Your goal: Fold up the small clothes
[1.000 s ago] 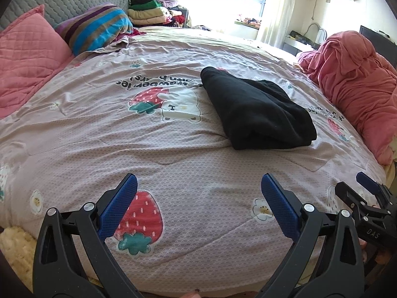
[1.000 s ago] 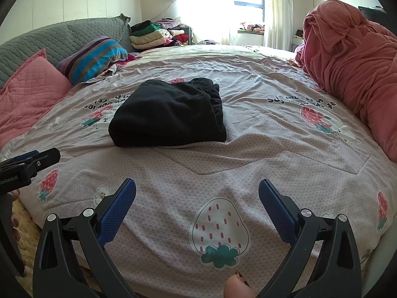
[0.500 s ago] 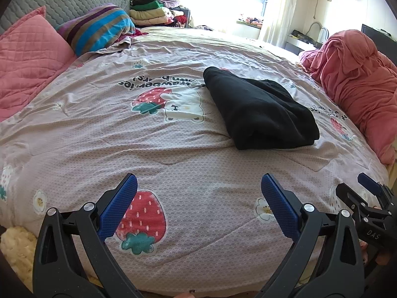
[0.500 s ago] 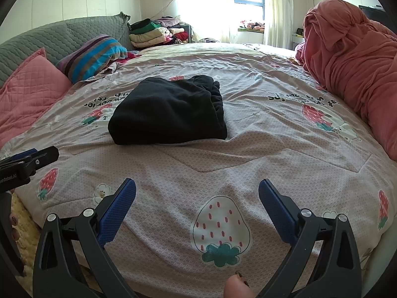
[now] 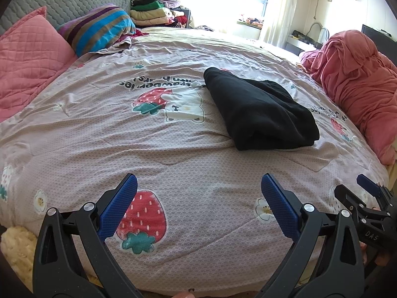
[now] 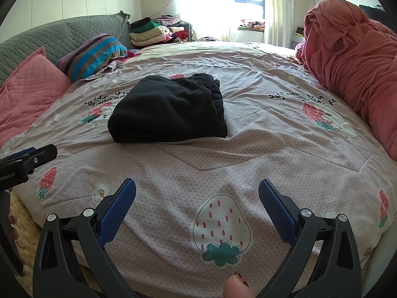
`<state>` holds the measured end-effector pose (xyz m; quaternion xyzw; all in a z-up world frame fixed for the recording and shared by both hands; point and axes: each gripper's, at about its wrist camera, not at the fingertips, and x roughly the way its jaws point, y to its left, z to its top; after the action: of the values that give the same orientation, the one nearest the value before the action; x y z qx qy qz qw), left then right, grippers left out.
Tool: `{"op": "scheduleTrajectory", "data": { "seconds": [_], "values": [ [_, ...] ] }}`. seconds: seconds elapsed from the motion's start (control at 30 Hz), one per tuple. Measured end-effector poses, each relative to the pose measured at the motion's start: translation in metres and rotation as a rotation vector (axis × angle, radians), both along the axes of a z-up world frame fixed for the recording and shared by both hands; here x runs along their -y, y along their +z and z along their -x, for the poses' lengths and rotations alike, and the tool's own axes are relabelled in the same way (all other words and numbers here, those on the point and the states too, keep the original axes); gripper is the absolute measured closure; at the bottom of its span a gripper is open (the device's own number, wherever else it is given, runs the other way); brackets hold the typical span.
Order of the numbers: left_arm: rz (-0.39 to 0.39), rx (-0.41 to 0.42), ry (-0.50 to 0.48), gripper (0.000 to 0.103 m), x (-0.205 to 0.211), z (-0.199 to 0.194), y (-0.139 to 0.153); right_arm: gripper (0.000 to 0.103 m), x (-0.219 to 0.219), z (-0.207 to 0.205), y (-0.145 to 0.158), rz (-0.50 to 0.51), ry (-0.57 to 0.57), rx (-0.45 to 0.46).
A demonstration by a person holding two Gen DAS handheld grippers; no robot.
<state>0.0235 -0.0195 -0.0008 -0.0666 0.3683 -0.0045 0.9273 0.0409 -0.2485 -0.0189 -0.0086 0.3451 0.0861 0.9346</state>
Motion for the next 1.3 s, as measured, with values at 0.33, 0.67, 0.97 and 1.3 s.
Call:
{"op": "scheduleTrajectory", "data": {
  "seconds": [0.33,0.67,0.97,1.3],
  "values": [
    [0.001,0.000,0.001,0.009,-0.001,0.001,0.001,0.004,-0.001,-0.001,0.000,0.000,0.005,-0.004],
    [0.001,-0.002,-0.014,0.009,0.003,0.002,0.002,0.004,-0.003,0.000,0.000,0.001,0.008,-0.005],
    [-0.027,-0.040,-0.015,0.009,0.010,0.000,-0.004,0.004,0.003,-0.005,0.000,-0.009,-0.037,-0.021],
    [0.027,-0.073,0.141,0.009,-0.053,-0.005,-0.005,0.005,0.139,-0.009,0.002,0.069,-0.566,0.012]
  ]
}}
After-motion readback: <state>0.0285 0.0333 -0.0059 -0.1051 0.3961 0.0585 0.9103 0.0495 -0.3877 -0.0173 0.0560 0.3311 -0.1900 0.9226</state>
